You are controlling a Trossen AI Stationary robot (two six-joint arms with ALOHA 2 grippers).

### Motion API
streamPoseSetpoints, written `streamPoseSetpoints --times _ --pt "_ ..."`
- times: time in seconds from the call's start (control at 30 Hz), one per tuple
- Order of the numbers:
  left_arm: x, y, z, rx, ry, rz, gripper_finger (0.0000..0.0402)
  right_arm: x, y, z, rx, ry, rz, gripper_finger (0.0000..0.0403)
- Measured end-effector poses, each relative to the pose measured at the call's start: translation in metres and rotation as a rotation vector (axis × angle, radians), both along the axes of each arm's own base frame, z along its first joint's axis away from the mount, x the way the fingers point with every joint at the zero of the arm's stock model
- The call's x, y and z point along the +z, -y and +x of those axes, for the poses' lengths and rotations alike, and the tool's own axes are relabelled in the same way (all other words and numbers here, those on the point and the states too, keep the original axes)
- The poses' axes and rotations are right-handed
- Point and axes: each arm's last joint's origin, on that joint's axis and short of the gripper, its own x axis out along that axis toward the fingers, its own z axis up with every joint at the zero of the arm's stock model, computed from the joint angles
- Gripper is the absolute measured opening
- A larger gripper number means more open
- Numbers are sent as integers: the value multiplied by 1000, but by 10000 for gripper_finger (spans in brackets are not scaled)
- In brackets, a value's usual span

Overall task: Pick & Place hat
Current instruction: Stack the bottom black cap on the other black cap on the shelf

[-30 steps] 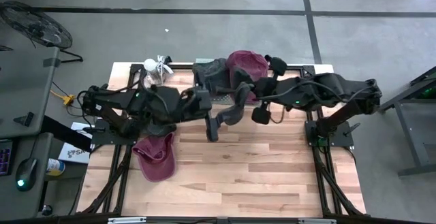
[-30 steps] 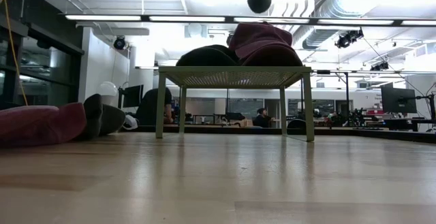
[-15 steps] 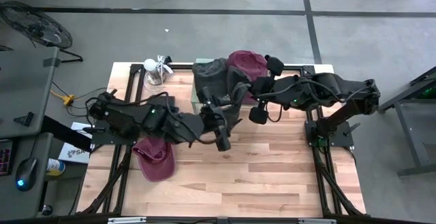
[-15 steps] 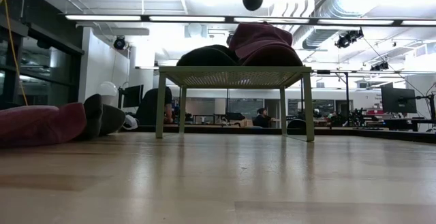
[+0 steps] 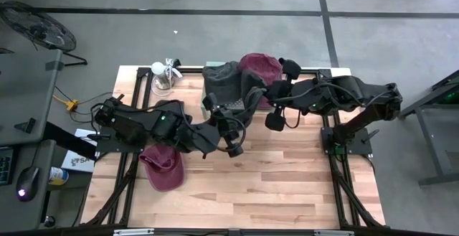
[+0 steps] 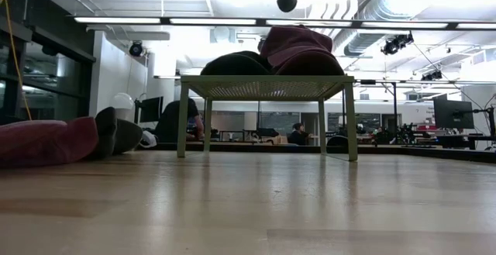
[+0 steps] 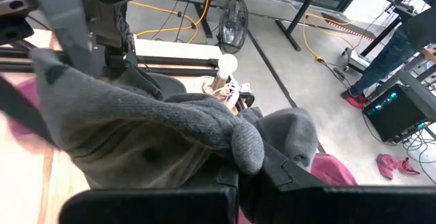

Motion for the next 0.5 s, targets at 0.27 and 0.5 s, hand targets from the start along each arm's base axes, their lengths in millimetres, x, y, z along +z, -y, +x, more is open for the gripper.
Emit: streamPoseSetpoints --times 0.27,0.5 --pt "0 1 1 -37 -16 5 7 1 0 -5 56 -23 6 20" --pt "4 0 -3 -87 -31 30 4 11 3 -25 92 -10 2 56"
